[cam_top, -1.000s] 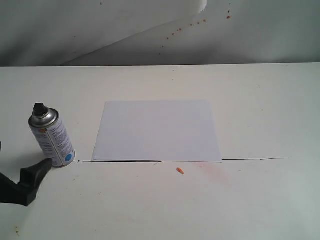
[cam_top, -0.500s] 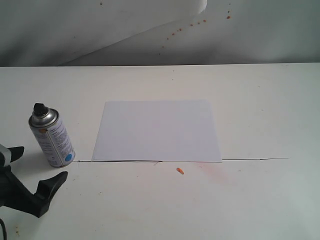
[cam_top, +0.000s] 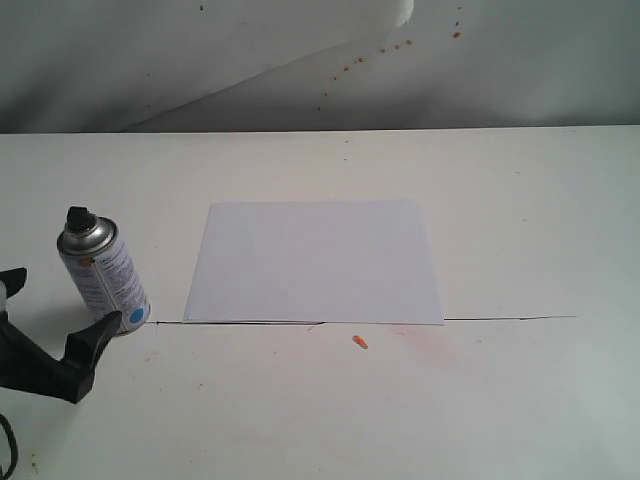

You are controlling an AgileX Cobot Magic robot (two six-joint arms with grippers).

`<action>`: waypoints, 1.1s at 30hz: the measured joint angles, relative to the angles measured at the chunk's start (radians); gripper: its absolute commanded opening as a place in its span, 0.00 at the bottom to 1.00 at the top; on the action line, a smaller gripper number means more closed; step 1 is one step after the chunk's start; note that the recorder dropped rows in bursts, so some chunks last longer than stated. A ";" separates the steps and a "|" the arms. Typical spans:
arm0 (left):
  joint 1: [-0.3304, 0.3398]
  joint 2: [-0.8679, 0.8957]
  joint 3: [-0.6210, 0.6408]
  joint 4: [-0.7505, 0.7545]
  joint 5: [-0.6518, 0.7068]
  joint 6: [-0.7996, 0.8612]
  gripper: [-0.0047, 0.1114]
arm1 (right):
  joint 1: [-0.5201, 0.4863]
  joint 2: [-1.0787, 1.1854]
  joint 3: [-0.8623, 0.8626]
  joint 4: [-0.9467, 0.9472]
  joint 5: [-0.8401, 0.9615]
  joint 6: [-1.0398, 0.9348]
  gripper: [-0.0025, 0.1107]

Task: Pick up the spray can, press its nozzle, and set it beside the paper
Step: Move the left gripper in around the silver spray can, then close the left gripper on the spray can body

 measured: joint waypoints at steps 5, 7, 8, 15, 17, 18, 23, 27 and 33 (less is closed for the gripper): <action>0.000 0.078 0.000 -0.053 -0.073 0.025 0.94 | 0.000 0.000 0.000 0.000 0.000 0.000 0.02; 0.000 0.118 -0.002 -0.059 -0.120 0.027 0.94 | 0.000 0.000 0.000 0.000 0.000 0.000 0.02; 0.000 0.139 -0.002 -0.061 -0.144 0.029 0.94 | 0.000 0.000 0.000 0.000 0.000 0.000 0.02; 0.000 0.241 -0.009 -0.063 -0.267 0.033 0.94 | 0.000 0.000 0.000 0.000 0.000 0.000 0.02; 0.000 0.258 -0.030 -0.063 -0.269 0.033 0.94 | 0.000 0.000 0.000 0.000 0.000 0.000 0.02; 0.000 0.266 -0.041 -0.063 -0.270 0.035 0.94 | 0.000 0.000 0.000 0.000 0.000 0.000 0.02; 0.000 0.283 -0.084 -0.063 -0.263 0.053 0.94 | 0.000 0.000 0.000 0.000 0.000 0.000 0.02; 0.000 0.306 -0.127 -0.063 -0.263 0.060 0.94 | 0.000 0.000 0.000 0.000 0.000 0.000 0.02; 0.000 0.375 -0.180 -0.063 -0.263 0.063 0.94 | 0.000 0.000 0.000 0.000 0.000 0.000 0.02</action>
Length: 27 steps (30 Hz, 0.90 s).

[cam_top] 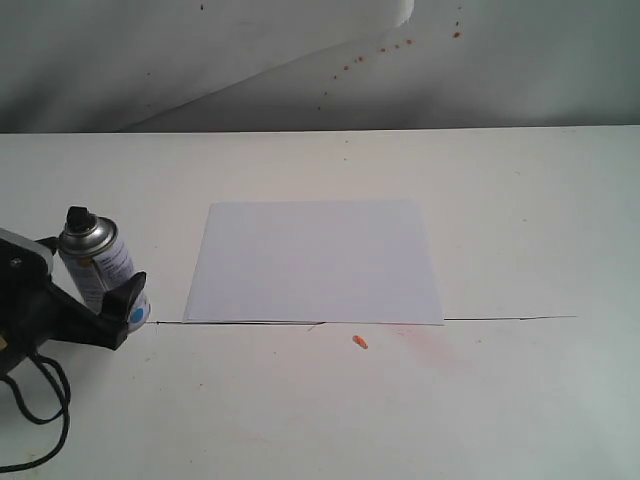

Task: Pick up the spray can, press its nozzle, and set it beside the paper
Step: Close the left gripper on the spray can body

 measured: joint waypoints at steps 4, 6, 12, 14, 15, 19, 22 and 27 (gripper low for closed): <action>0.000 0.049 -0.039 0.010 0.002 0.000 0.94 | 0.000 0.000 0.000 0.000 0.000 0.000 0.02; 0.000 0.075 -0.059 0.022 0.002 0.000 0.94 | 0.000 0.000 0.000 0.000 0.000 0.000 0.02; 0.000 0.129 -0.100 0.044 0.002 0.000 0.94 | 0.000 0.000 0.000 0.000 0.000 0.000 0.02; 0.000 0.147 -0.104 0.044 0.002 0.000 0.94 | 0.000 0.000 0.000 0.000 0.000 0.000 0.02; 0.000 0.151 -0.104 0.046 0.002 0.000 0.94 | 0.000 0.000 0.000 0.000 0.000 0.000 0.02; 0.000 0.151 -0.104 0.051 0.002 0.000 0.94 | 0.000 0.000 0.000 0.000 0.000 0.000 0.02; 0.000 0.151 -0.104 0.064 0.002 0.000 0.94 | 0.000 0.000 0.000 0.000 0.000 0.000 0.02; 0.000 0.151 -0.104 0.070 0.002 0.000 0.94 | 0.000 0.000 0.000 0.000 0.000 0.000 0.02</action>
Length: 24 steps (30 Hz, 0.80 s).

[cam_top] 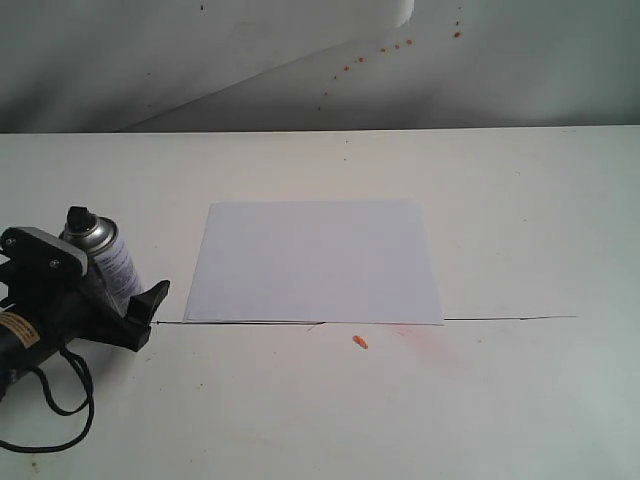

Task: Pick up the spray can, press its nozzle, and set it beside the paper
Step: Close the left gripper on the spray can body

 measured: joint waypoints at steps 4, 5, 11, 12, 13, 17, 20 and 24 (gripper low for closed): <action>0.000 0.000 0.000 0.000 0.000 0.000 0.94 | 0.000 0.000 0.000 0.000 0.000 0.000 0.02; 0.000 0.000 0.000 0.000 0.000 0.000 0.94 | 0.000 0.000 0.000 0.000 0.000 0.000 0.02; 0.000 0.000 0.000 0.004 0.000 0.000 0.94 | 0.000 0.000 0.000 0.000 0.000 0.000 0.02; 0.000 0.000 0.000 0.004 0.000 0.000 0.94 | 0.000 0.000 0.000 0.000 0.000 0.000 0.02; 0.000 0.000 0.000 0.004 0.000 0.000 0.94 | 0.000 0.000 0.000 0.000 0.000 0.000 0.02; 0.000 0.000 0.000 0.004 0.002 0.000 0.94 | 0.000 0.000 0.000 0.000 0.000 0.000 0.02; 0.000 0.000 0.000 0.004 0.012 -0.004 0.94 | 0.000 0.000 0.000 0.000 0.000 0.000 0.02; 0.000 0.000 0.000 0.004 -0.011 -0.042 0.94 | 0.000 0.000 0.000 0.000 0.000 0.000 0.02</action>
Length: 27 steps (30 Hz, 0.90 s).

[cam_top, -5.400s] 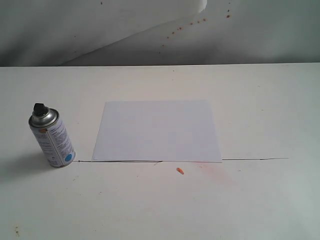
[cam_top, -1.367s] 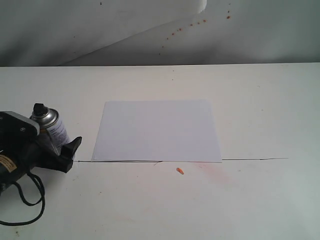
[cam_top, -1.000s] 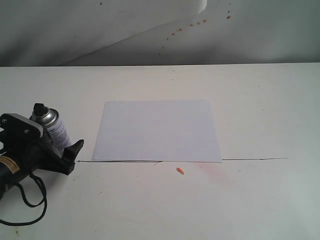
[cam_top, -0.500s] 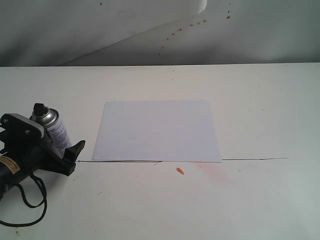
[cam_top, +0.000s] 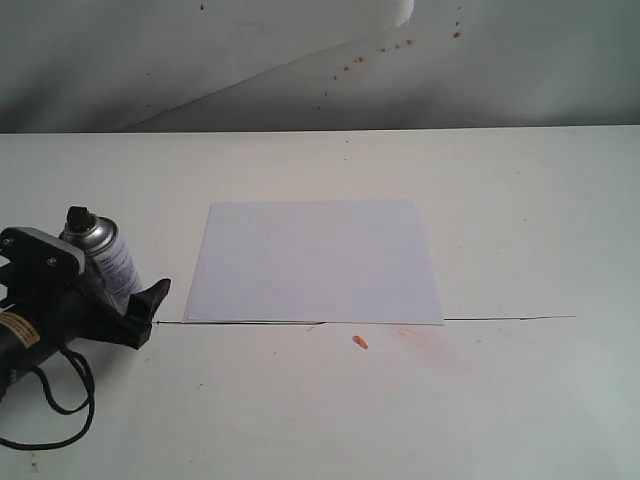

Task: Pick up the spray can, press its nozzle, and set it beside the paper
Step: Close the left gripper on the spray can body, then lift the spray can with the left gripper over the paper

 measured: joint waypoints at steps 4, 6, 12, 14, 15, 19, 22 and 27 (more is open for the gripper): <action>0.000 0.000 0.000 -0.027 -0.043 -0.079 0.65 | 0.000 0.000 0.000 0.000 0.000 0.000 0.02; 0.000 0.000 0.000 -0.041 -0.043 -0.131 0.20 | 0.000 0.000 0.000 0.000 0.000 0.000 0.02; 0.001 0.000 0.000 0.014 -0.039 -0.173 0.04 | 0.000 0.000 0.000 0.000 0.000 0.000 0.02; 0.001 0.000 0.000 0.015 -0.039 -0.196 0.04 | 0.000 0.000 0.000 0.000 0.000 0.000 0.02; 0.001 -0.011 0.000 0.015 -0.023 -0.200 0.04 | 0.000 0.000 0.000 0.000 0.000 0.000 0.02; 0.001 -0.094 -0.019 -0.027 0.122 -0.205 0.04 | 0.000 0.000 0.000 0.000 0.000 0.000 0.02; 0.001 -0.200 -0.092 -0.055 0.386 -0.207 0.04 | 0.000 0.000 0.000 0.000 0.000 0.000 0.02; -0.026 -0.340 -0.244 -0.067 0.765 -0.208 0.04 | 0.000 0.000 0.000 0.000 0.000 0.000 0.02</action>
